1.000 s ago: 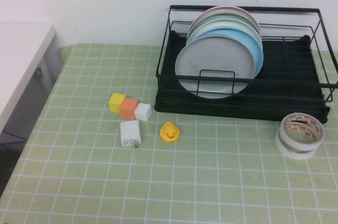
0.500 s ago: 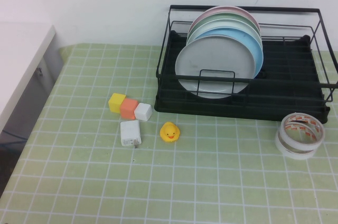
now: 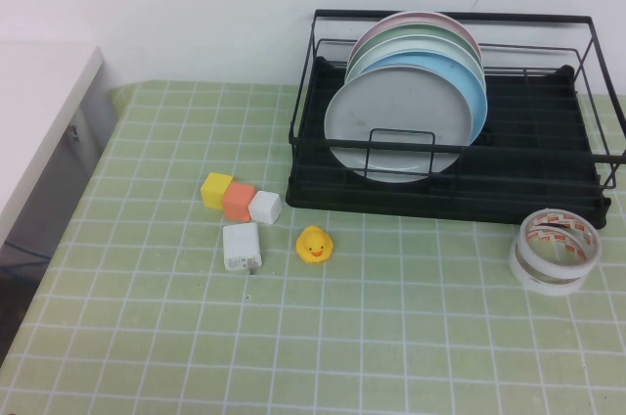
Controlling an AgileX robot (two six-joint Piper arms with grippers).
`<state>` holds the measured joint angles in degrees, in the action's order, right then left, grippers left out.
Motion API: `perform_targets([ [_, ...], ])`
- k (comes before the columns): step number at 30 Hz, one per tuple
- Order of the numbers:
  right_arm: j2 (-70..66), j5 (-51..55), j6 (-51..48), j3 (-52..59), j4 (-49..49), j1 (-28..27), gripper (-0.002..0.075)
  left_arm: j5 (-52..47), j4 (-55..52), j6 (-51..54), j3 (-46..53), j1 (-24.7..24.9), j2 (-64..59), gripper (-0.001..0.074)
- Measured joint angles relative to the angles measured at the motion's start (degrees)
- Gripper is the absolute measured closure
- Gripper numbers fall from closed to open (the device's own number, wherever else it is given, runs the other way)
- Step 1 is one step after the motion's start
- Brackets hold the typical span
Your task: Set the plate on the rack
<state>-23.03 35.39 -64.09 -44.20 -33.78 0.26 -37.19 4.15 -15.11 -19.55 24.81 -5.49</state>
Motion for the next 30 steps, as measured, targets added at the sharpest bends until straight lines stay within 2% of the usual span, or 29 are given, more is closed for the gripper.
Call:
perform_targets([
  [7, 12.28, -14.16, 7.68, 18.83, 2.23, 0.00, 0.0726, 0.00, 0.00, 0.00, 0.00, 0.00, 0.00, 0.0737],
  [9, 16.63, -16.39, 16.38, 24.66, 9.03, -0.35, 0.0726, 0.00, 0.00, 0.00, 0.00, 0.00, 0.00, 0.0737],
  [14, 23.49, -17.84, 54.00, 37.91, 33.38, -1.57, 0.0726, 0.00, 0.00, 0.00, 0.00, 0.00, 0.00, 0.0737],
  [17, 23.71, -18.12, 66.24, 41.93, 38.45, -1.80, 0.0726, -0.21, 0.00, 0.00, 0.00, 0.00, 0.09, 0.0737],
  [21, 23.71, -18.94, 70.60, 44.28, 40.32, -1.80, 0.0726, -0.21, 0.00, 0.00, 0.00, 0.00, 0.09, 0.0737],
  [30, 23.71, -19.57, 71.38, 45.73, 42.30, -5.38, 0.0727, -0.21, 0.00, 0.00, 0.00, 0.00, 0.09, 0.0737],
])
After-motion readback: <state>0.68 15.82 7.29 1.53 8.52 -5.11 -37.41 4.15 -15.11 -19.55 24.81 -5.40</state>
